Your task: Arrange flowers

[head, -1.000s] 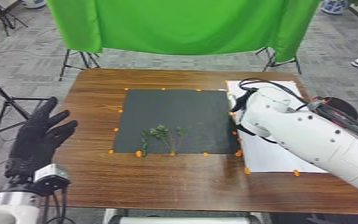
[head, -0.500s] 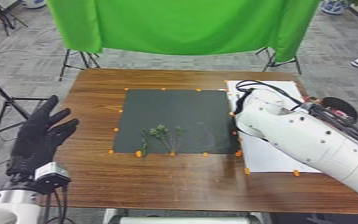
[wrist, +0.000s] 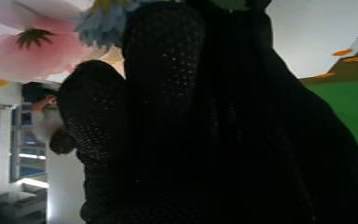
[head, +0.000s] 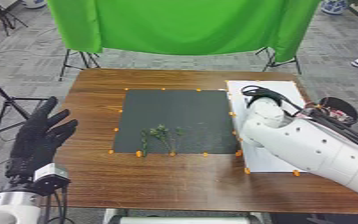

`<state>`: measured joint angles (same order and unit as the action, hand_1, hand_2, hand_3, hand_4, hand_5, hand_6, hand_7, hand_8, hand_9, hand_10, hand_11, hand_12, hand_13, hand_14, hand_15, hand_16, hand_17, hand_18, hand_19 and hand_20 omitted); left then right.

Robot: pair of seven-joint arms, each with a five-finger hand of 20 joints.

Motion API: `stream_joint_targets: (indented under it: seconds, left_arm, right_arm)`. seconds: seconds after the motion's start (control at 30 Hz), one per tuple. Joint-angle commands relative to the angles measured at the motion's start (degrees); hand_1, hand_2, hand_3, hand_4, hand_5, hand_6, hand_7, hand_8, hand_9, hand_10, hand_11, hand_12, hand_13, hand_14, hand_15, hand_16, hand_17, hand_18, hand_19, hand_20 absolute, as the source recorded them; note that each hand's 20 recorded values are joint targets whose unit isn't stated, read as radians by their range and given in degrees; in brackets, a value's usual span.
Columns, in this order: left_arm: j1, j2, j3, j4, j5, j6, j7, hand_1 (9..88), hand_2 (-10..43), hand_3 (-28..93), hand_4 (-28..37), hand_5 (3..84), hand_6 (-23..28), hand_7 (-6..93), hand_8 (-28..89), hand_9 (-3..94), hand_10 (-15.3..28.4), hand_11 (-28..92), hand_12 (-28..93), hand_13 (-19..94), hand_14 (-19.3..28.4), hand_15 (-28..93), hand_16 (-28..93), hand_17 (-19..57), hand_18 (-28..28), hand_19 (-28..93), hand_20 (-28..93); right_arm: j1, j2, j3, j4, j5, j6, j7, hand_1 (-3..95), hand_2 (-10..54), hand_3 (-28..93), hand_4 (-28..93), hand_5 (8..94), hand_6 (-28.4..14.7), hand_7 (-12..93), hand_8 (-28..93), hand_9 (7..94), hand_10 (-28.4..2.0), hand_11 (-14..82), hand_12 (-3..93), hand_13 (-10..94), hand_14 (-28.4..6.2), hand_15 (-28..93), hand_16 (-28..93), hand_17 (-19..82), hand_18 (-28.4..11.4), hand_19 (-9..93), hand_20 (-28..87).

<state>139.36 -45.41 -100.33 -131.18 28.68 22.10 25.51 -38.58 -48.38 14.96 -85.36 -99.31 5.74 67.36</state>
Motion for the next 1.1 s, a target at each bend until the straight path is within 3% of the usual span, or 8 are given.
stream_joint_targets:
  seconds: [0.03, 0.2, 0.27, 0.3, 0.47, 0.6, 0.8, 1.1]
  left_arm:
    - [1.2, -0.86, -0.3, -0.25, 0.35, -0.32, -0.34, 29.2, 6.8, 64, -20.9, 30.4, 6.5, 8.2, -8, 26.3, 17.5, 23, 11, 19, 26.9, 56, -12, -9.8, 27.3, 49, 3]
    - [1.9, -0.43, -0.22, -0.42, -0.06, 0.15, 0.35, 29.1, 6.8, 64, -21.0, 30.4, 6.5, 8.2, -8, 26.3, 17.5, 23, 11, 19, 26.9, 56, -12, -9.8, 27.3, 49, 3]
    - [3.1, 1.58, 0.04, -0.62, -1.98, 1.39, 2.62, 29.1, 6.8, 64, -21.0, 30.4, 6.6, 8.2, -8, 26.3, 17.5, 24, 11, 19, 26.9, 56, -12, -9.9, 27.3, 49, 3]
    - [2.9, 0.84, -0.19, -0.5, -1.23, 0.7, 1.57, 29.1, 6.8, 64, -21.1, 30.4, 6.6, 8.1, -8, 26.3, 17.5, 23, 11, 19, 26.9, 56, -12, -9.9, 27.3, 49, 3]
    - [5.8, 5.17, -0.52, -1.08, -5.35, 3.12, 6.82, 29.0, 6.9, 64, -21.0, 30.5, 6.6, 8.1, -8, 26.4, 17.5, 23, 11, 19, 26.9, 56, -12, -9.9, 27.3, 49, 3]
    - [7.5, 6.31, -1.32, -1.39, -6.56, 3.82, 8.67, 29.0, 6.9, 64, -21.1, 30.5, 6.7, 8.1, -8, 26.3, 17.5, 24, 11, 19, 26.9, 56, -12, -9.9, 27.3, 49, 2]
    - [10.4, 7.55, -3.38, -2.4, -7.73, 5.06, 10.34, 29.0, 6.8, 64, -21.0, 30.5, 6.6, 8.1, -8, 26.4, 17.6, 23, 11, 19, 26.9, 56, -12, -9.9, 27.3, 49, 2]
    - [10.3, 6.98, -3.69, -2.41, -6.67, 4.78, 8.92, 29.2, 6.9, 63, -20.9, 30.5, 6.6, 8.1, -8, 26.4, 17.7, 24, 11, 19, 27.0, 56, -12, -9.9, 27.3, 49, 2]
  right_arm:
    - [1.5, 2.2, -4.8, 0.1, -4.1, 3.4, -1.3, 59.4, -6.8, 69, -28, 80.2, -0.7, 20, 6, 92.1, -7.5, 14.9, 24.5, 91, -3.4, 45, 18, 66, -6.8, 93, -5]
    - [3.4, 2.4, -5.3, -0.6, -5.0, 4.4, -1.5, 59.6, -7.0, 70, -28, 81.1, -1.5, 20, 9, 92.9, -8.1, 17.9, 25.5, 91, -3.4, 45, 19, 65, -7.7, 93, 1]
    - [4.8, 2.5, -5.7, -1.2, -4.4, 5.0, -1.5, 59.3, -7.2, 71, -28, 81.4, -1.5, 20, 9, 93.2, -8.5, 18.5, 25.4, 91, -3.4, 46, 19, 65, -7.9, 93, 2]
    - [4.8, 2.7, -5.2, -1.7, -4.5, 4.9, -1.3, 59.2, -7.3, 71, -28, 81.6, -1.6, 20, 9, 93.4, -8.6, 18.9, 25.0, 92, -3.4, 46, 19, 65, -8.1, 93, 4]
    - [8.2, 1.9, -6.2, -2.7, -4.1, 5.2, -1.9, 59.4, -7.9, 72, -28, 82.4, -2.0, 19, 10, 93.6, -8.9, 19.8, 24.6, 92, -3.3, 46, 19, 65, -8.5, 93, 7]
    - [9.2, 1.0, -5.6, -3.9, -3.8, 4.8, -2.4, 59.5, -8.3, 72, -28, 82.9, -2.2, 19, 10, 93.7, -8.9, 20.4, 24.5, 93, -3.2, 46, 19, 65, -8.7, 93, 8]
    - [5.0, -0.9, 0.0, -8.5, -4.4, 2.0, -3.3, 59.8, -8.8, 73, -28, 83.6, -2.5, 18, 11, 93.7, -9.2, 21.7, 23.7, 94, -3.3, 46, 19, 66, -9.2, 93, 9]
    - [-3.7, -1.4, 4.7, -17.3, -7.5, -0.9, -3.1, 60.6, -9.4, 73, -28, 84.8, -3.3, 16, 12, 93.7, -9.8, 23.7, 22.0, 94, -3.8, 47, 19, 67, -10.3, 93, 12]
